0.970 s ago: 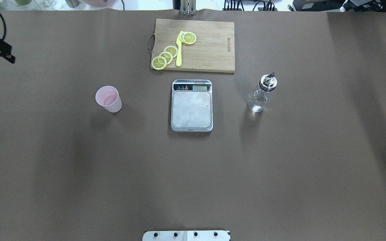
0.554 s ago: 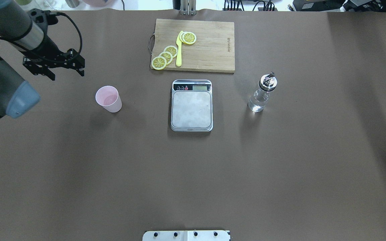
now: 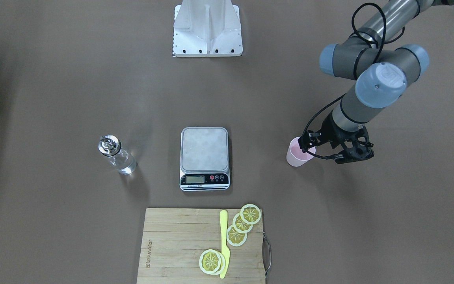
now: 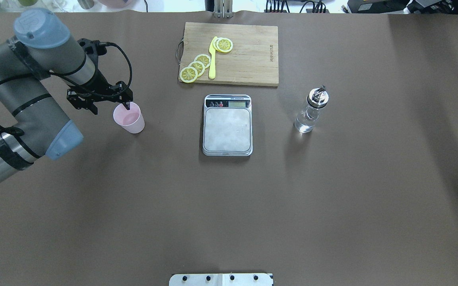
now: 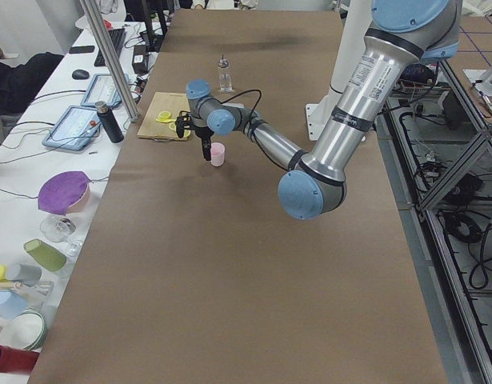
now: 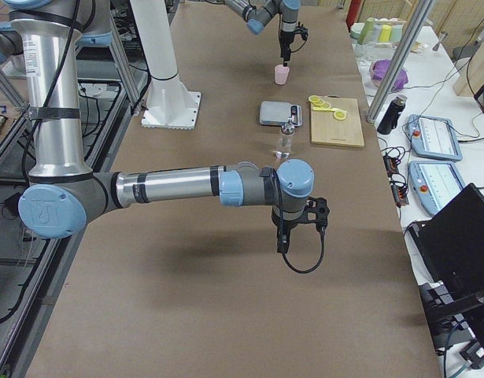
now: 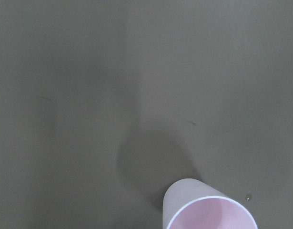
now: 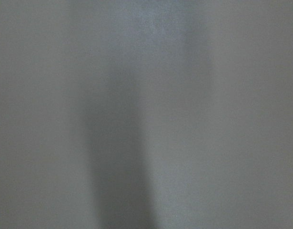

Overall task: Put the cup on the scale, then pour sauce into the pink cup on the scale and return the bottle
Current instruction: 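Reach the left gripper to the pink cup and grasp it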

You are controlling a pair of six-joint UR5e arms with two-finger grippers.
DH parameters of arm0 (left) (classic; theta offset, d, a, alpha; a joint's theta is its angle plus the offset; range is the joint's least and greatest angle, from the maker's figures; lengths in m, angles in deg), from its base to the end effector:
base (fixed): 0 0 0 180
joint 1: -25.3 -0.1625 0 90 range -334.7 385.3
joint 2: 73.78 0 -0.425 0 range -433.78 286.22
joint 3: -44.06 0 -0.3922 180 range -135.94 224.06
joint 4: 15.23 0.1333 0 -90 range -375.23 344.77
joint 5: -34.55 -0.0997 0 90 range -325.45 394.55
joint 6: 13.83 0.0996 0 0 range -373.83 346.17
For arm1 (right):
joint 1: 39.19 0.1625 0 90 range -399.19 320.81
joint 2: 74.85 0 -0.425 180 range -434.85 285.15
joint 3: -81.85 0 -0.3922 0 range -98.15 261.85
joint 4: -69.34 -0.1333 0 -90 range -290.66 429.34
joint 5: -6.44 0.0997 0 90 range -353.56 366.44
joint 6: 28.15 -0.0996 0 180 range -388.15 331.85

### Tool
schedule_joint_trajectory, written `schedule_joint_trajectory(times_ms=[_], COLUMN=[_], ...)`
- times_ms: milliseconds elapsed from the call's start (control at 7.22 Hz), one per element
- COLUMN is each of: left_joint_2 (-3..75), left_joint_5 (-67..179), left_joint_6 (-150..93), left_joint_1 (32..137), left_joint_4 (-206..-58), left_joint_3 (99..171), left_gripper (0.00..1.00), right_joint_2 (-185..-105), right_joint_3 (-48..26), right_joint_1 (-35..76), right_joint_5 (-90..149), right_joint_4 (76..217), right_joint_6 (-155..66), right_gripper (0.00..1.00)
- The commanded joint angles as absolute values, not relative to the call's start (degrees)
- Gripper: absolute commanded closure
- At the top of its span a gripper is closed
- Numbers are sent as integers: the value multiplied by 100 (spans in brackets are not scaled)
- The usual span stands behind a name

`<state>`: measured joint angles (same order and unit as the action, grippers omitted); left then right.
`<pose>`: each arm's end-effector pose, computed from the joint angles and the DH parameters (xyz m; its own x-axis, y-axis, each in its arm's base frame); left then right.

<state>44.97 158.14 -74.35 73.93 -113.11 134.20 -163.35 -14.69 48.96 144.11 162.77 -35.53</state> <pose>0.3890 -0.5600 0.3524 0.6608 -0.1301 -0.7392 0.0931 0.9915 -0.0912 0.0434 -0.5059 0.5913 0.6697 0.0475 0.7411 -0.0543 0.9984 -0.0149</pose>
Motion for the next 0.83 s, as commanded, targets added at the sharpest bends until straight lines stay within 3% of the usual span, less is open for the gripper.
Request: schedule_joint_trajectory(times_ms=[0, 139, 277, 693], left_joint_2=[4540, 4540, 4531, 4610], left_joint_5=[15549, 15505, 15383, 15696], left_joint_6=[-7543, -7735, -7798, -8071], left_joint_1=[7188, 7118, 7126, 7617], left_joint_4=[-11506, -11516, -11516, -11368], left_joint_3=[13178, 13160, 13203, 13528], left_gripper=[35, 78, 100, 100], right_joint_2=[-16309, -16309, -16300, -16265], right_joint_3=[-1466, -1466, -1475, -1492], right_joint_1=[4896, 4896, 4896, 4905], right_joint_5=[14390, 14390, 14390, 14390], right_joint_4=[16277, 16277, 16277, 16277], right_joint_6=[-3553, -3553, -3553, -3553], right_gripper=[0, 0, 0, 0])
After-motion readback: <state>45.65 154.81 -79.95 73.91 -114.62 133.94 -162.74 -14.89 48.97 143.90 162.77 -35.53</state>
